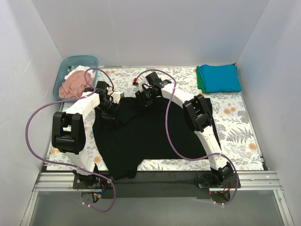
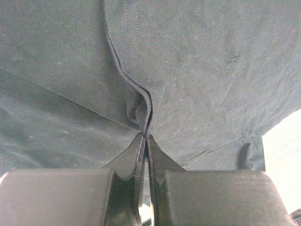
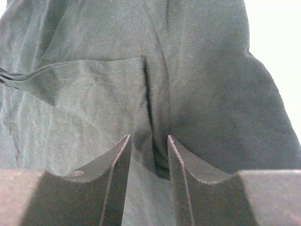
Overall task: Fold and stack the t-shirts
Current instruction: Fold the tshirt
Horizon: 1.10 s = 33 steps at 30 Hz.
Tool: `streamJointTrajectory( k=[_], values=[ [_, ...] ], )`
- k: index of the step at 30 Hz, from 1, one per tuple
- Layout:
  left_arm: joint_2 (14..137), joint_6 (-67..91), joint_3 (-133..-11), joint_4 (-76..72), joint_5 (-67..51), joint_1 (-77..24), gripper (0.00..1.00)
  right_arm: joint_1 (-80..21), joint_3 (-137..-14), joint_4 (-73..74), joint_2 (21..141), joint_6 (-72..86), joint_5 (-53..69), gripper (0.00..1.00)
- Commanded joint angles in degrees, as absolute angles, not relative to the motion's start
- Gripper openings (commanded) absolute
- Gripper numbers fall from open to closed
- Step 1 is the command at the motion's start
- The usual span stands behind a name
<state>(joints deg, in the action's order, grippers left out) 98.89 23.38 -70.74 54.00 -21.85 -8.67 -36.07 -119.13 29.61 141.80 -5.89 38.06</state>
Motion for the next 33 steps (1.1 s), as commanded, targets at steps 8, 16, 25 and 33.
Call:
streamJointTrajectory(
  k=[8,16,25,33],
  values=[
    [97.56,22.59,-72.42,54.67,-22.59,-8.26,0.00,-36.47,-121.02,27.69,136.40,-3.52,40.43,0.44],
    [97.82,22.50,-72.51,54.67,-22.41,-8.26,0.00,-36.47,-120.59,27.51,138.25,-3.34,39.82,0.44],
    [98.00,22.32,-72.69,54.76,-22.32,-8.26,0.00,-36.56,-118.39,27.60,139.22,-4.04,38.76,0.43],
    [98.26,22.24,-72.77,54.76,-22.32,-8.26,0.00,-36.56,-117.33,27.60,139.22,-5.01,37.79,0.42]
  ],
)
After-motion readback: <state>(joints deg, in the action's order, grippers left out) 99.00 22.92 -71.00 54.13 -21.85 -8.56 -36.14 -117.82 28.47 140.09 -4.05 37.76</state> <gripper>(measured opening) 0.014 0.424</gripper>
